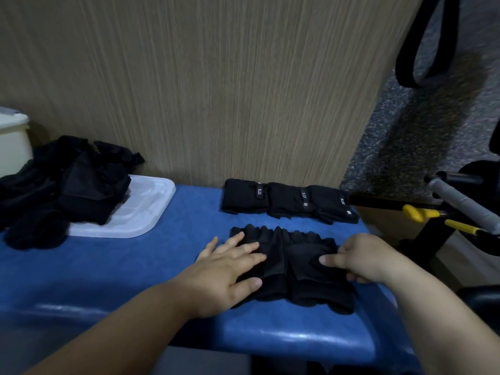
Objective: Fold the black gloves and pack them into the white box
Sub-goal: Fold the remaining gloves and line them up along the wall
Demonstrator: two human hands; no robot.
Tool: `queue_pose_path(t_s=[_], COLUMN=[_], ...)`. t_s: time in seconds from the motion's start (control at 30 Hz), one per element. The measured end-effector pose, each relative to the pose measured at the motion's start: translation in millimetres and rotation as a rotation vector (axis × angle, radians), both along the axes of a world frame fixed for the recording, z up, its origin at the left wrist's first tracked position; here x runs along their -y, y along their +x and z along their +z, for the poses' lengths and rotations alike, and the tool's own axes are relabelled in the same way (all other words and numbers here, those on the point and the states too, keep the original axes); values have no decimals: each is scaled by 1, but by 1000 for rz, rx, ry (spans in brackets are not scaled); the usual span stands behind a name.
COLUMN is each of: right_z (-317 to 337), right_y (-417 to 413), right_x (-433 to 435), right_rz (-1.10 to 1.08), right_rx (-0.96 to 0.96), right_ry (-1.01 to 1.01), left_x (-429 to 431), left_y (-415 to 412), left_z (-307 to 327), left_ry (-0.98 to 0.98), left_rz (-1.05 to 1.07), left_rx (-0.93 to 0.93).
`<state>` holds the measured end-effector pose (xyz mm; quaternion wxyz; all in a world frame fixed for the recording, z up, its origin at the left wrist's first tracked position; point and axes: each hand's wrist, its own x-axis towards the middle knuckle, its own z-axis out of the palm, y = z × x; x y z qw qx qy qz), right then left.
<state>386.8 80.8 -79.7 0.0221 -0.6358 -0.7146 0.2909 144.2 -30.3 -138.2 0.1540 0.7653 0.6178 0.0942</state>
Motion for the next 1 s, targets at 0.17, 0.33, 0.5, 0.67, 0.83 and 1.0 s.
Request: queue_pose_path(t_s=[0.17, 0.33, 0.5, 0.67, 0.83, 1.0], right_z=[-3, -1, 3, -2, -20, -26], right_y=[2, -10, -37, -51, -50, -50], right_x=[1, 4, 19, 23, 14, 12], right_rz=[-46, -69, 4, 73, 62, 129], right_rx=[-437, -773, -947, -958, -554, -227], right_ry=[-135, -195, -240, -255, 29, 94], left_x=[-1, -4, -6, -10, -7, -7], left_y=[9, 10, 8, 2, 0, 5], left_z=[2, -1, -1, 1, 8, 9], left_ry=[60, 5, 79, 286, 220, 138], left_rz=[-58, -89, 2, 278, 492, 530], left_rx=[35, 3, 211, 409, 565, 602])
